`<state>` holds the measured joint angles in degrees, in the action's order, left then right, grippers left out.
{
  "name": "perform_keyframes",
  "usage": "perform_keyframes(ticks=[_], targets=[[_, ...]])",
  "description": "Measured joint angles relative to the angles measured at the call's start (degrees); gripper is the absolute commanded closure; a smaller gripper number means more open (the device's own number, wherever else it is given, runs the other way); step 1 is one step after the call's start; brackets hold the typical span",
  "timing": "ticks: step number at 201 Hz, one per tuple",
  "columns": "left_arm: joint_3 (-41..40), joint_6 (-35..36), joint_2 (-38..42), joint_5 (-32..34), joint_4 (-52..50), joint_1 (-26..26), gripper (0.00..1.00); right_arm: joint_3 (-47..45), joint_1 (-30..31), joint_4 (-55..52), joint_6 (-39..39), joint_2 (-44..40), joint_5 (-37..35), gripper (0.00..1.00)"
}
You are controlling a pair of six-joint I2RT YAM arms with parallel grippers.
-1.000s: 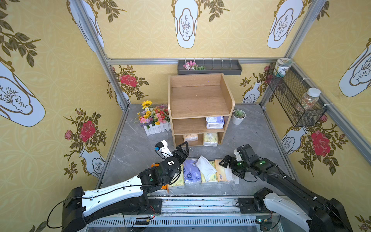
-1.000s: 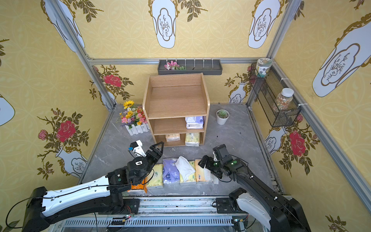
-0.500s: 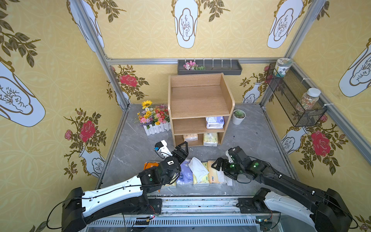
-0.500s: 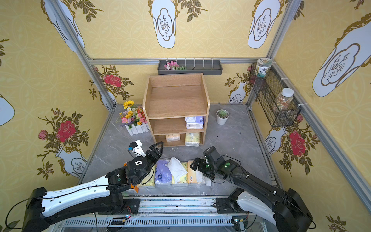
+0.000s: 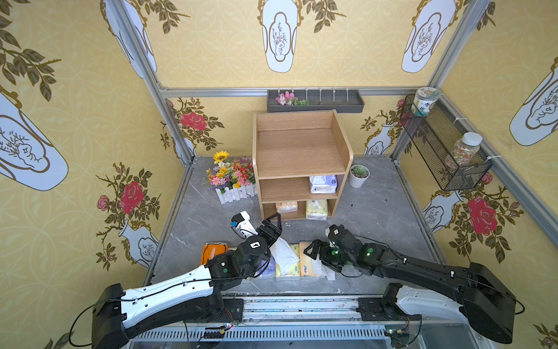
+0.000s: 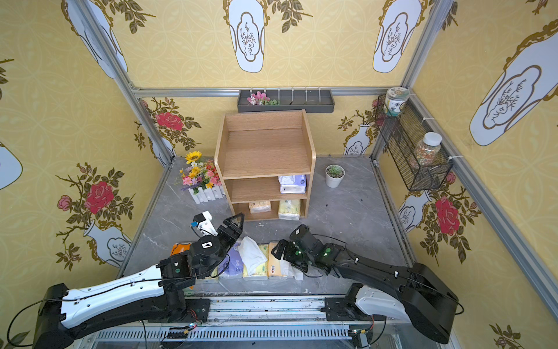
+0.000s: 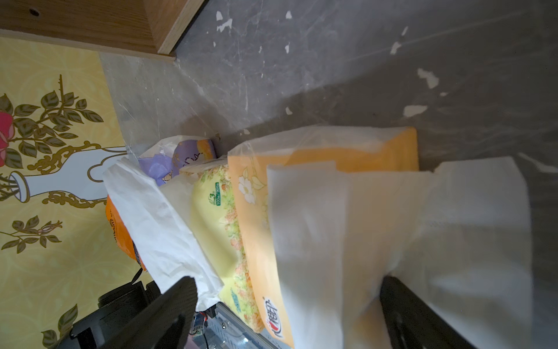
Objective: Remove the tissue boxes from the shelf
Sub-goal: Move the box of tissues to the center of the board.
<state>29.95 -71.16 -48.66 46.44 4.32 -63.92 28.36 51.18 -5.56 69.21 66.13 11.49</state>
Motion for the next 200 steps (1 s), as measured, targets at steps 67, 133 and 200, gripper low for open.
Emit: perform_keyframes(ticks=[67,133,200], targets=[[-0.92,-0.87,0.79,-0.20,-0.02,0.17,0.25,1.66,5.55,11.76,4.28,8.35,-2.60,0.02],[-1.27,-1.31,1.16,-0.35,-0.02,0.26,0.25,3.63,8.04,13.97,5.55,9.64,-5.42,0.03],[-1.88,-0.20,-3.69,-1.95,5.01,0.92,0.23,9.53,3.89,-14.08,-4.13,-5.99,-20.35,0.03]])
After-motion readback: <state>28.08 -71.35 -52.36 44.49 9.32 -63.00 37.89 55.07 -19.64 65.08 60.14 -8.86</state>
